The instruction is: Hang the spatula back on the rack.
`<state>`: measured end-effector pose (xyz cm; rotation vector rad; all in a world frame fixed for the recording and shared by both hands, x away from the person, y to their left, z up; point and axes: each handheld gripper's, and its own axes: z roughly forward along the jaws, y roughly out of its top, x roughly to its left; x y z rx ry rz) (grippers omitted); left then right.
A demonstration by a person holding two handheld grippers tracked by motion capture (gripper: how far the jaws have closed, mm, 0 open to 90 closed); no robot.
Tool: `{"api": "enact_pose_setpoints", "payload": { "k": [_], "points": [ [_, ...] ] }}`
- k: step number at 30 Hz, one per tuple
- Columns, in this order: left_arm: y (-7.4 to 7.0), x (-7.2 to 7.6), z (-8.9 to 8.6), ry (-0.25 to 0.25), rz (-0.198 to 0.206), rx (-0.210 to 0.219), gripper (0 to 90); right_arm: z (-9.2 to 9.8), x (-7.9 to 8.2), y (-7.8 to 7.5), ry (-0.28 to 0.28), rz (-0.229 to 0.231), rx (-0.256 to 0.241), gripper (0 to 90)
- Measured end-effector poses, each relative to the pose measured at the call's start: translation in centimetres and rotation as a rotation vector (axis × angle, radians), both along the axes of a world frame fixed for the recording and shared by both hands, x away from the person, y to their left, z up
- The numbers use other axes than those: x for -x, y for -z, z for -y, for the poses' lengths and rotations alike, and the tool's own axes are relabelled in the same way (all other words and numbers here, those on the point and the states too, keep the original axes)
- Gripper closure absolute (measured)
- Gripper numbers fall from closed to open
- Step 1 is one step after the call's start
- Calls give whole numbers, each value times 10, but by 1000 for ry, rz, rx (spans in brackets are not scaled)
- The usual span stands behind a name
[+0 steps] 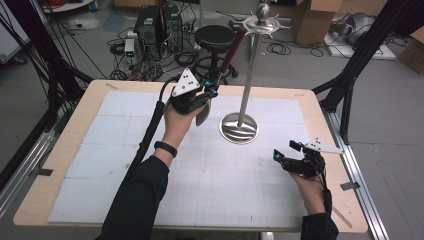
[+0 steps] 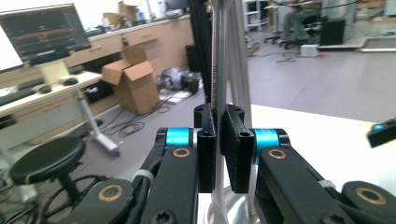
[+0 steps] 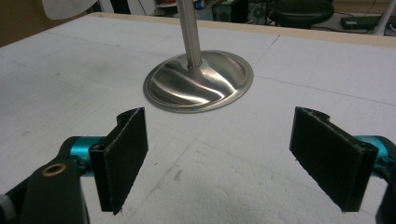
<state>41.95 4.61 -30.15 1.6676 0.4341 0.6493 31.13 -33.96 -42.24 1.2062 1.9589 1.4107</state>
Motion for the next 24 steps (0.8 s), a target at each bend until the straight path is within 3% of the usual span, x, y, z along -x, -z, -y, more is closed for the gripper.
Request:
{"api": "enact_pose_setpoints", "payload": {
  "k": [9,24],
  "points": [
    [-3,-2,4,-91,-21,-3,843,0,0,0,-1,4,-1,185],
    [-1,-5,10,-68,-44,-11,830,0,0,0,-1,4,-9,185]
  ]
}}
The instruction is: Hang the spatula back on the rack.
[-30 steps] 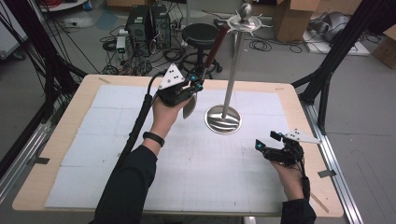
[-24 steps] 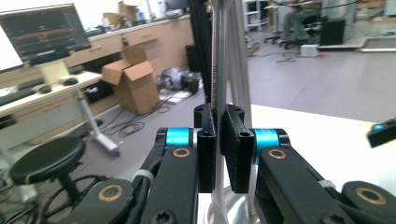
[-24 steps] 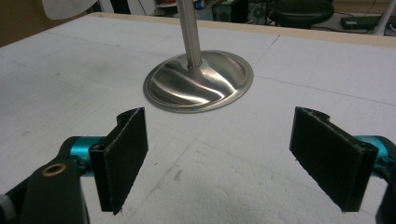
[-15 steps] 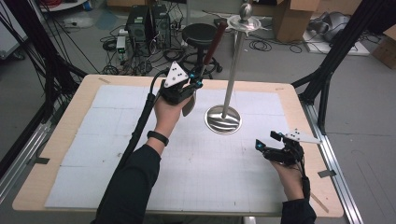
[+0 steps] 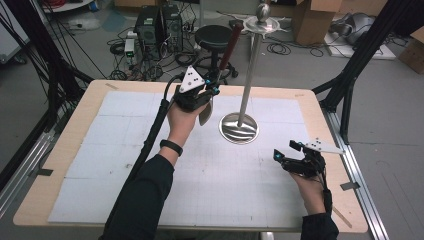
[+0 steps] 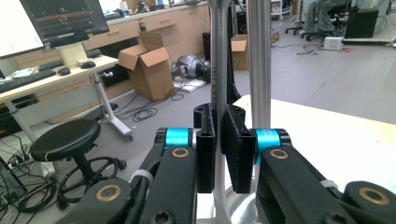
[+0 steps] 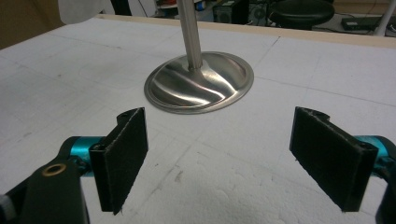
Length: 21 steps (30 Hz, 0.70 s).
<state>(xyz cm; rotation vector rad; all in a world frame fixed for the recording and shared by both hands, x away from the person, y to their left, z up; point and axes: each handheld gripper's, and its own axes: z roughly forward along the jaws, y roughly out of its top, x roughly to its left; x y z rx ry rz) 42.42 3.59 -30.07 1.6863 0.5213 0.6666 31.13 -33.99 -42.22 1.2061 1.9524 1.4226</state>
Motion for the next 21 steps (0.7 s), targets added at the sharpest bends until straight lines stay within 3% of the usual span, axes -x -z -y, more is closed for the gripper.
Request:
{"api": "enact_pose_setpoints", "payload": {
  "k": [9,14,18,21],
  "points": [
    [-1,1,4,15,19,-1,794,0,0,0,0,-1,0,186],
    [-4,3,3,29,6,-4,645,0,0,0,-2,2,1,186],
    [-5,5,-1,46,-33,-14,485,0,0,0,-3,2,2,186],
    [-6,14,-7,56,-20,-22,411,0,0,0,-3,2,1,186]
  ]
}}
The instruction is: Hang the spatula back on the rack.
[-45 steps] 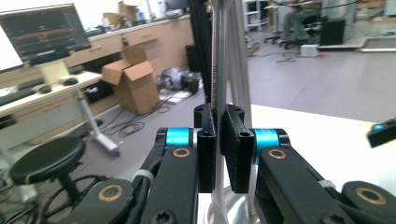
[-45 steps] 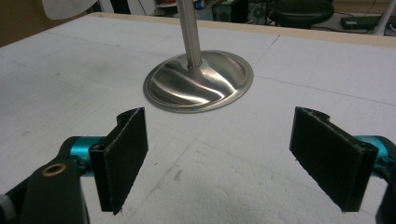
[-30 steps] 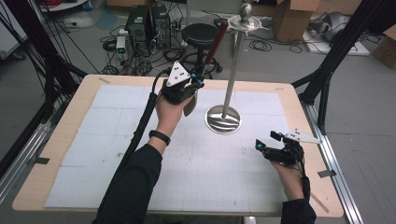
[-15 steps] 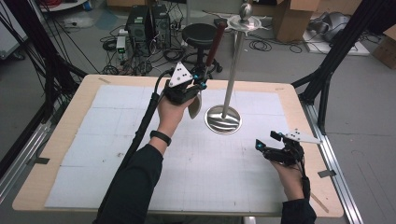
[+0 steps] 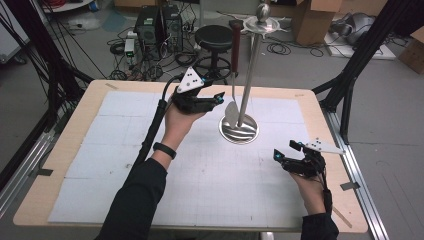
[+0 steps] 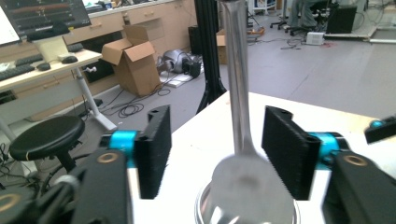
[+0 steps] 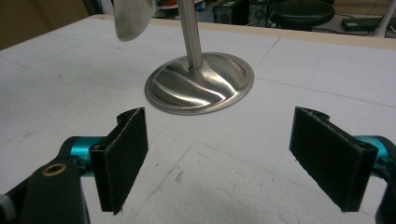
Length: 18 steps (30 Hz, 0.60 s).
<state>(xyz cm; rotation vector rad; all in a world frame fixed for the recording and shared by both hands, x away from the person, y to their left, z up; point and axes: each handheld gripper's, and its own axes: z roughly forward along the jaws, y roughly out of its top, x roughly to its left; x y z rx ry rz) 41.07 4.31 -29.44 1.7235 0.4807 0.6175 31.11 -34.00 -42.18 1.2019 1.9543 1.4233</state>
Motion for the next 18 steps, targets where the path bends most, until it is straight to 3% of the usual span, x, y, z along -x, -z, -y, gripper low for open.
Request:
{"api": "enact_pose_setpoints", "payload": {
  "k": [9,18],
  "points": [
    [3,23,-44,20,-48,-11,303,0,0,0,5,3,8,186],
    [19,46,-101,-16,-77,-14,274,-1,0,0,3,3,21,186]
  ]
}}
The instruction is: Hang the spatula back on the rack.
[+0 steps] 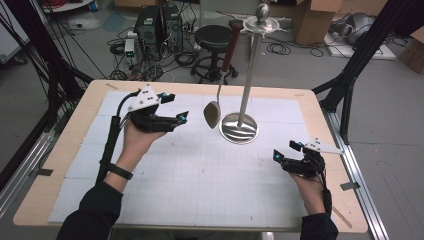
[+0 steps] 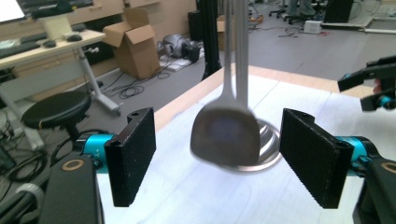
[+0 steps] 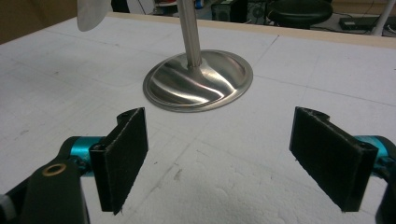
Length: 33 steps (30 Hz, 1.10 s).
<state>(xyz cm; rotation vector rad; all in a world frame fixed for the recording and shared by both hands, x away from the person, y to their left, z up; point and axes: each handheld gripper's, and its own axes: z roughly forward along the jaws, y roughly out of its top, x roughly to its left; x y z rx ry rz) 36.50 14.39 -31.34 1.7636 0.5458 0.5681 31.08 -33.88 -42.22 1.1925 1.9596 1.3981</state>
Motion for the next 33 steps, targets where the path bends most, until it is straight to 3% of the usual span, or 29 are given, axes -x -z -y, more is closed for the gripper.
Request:
{"api": "enact_pose_setpoints", "payload": {
  "k": [11,20,33],
  "points": [
    [25,30,-67,-46,-57,17,235,-1,1,0,1,-5,5,186],
    [48,51,-96,-92,-62,-70,207,-1,0,1,0,-5,10,186],
    [63,55,-129,-126,-73,-11,205,1,0,2,5,-8,17,185]
  ]
}}
